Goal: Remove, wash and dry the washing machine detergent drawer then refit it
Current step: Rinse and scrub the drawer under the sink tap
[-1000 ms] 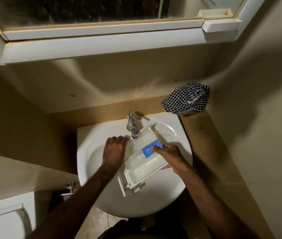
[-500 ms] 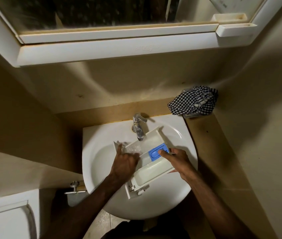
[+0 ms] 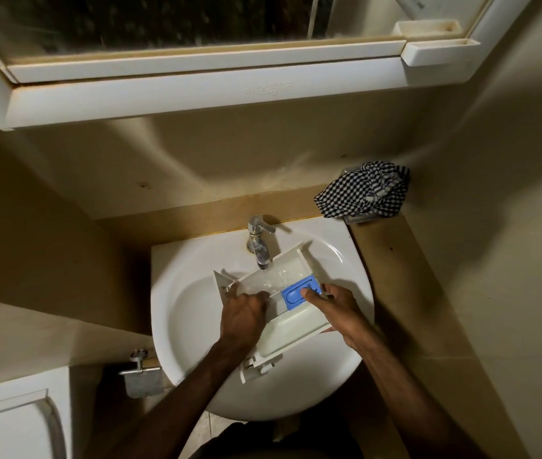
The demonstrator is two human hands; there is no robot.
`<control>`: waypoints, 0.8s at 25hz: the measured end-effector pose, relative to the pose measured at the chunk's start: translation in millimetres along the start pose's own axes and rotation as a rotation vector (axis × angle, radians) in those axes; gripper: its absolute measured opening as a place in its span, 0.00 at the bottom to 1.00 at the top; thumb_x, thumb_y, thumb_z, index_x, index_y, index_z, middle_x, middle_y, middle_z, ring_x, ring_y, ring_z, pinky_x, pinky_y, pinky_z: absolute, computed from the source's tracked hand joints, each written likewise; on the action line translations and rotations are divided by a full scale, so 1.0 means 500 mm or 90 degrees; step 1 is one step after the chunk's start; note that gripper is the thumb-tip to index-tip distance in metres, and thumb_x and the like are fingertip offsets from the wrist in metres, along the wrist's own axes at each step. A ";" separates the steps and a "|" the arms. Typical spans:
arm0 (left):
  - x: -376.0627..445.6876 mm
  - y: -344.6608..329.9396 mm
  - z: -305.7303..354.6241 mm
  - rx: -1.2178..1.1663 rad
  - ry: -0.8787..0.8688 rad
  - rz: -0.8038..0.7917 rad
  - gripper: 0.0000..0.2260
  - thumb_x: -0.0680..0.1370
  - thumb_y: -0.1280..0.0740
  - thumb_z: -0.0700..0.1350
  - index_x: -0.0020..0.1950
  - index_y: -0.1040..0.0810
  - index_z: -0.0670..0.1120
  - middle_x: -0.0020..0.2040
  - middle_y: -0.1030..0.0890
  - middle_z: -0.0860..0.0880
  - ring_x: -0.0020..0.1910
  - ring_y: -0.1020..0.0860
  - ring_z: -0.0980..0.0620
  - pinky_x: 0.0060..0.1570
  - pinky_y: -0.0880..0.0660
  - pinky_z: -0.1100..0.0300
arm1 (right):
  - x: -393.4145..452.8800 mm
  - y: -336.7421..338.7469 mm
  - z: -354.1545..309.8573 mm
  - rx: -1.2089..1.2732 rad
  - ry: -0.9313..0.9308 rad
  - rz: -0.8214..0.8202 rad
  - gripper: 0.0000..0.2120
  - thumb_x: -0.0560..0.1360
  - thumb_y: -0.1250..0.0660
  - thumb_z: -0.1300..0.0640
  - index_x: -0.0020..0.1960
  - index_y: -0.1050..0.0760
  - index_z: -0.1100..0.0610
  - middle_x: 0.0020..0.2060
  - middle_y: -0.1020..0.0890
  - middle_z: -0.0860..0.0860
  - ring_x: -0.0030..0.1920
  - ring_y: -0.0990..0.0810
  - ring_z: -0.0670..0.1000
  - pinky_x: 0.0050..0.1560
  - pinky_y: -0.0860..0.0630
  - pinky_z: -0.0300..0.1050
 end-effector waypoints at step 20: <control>-0.078 0.114 -0.041 -0.058 -0.047 0.258 0.15 0.72 0.24 0.43 0.58 0.16 0.48 0.51 0.14 0.45 0.50 0.16 0.44 0.48 0.20 0.52 | -0.036 0.018 0.017 0.085 -0.085 0.019 0.18 0.74 0.22 0.48 0.59 0.20 0.56 0.55 0.16 0.56 0.53 0.15 0.56 0.39 0.14 0.54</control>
Point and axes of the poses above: each hand's wrist, its own x-axis towards the middle knuckle, its own y-axis out of the back of the hand, z = x × y, the point moved 9 cm from there along x, towards the middle knuckle
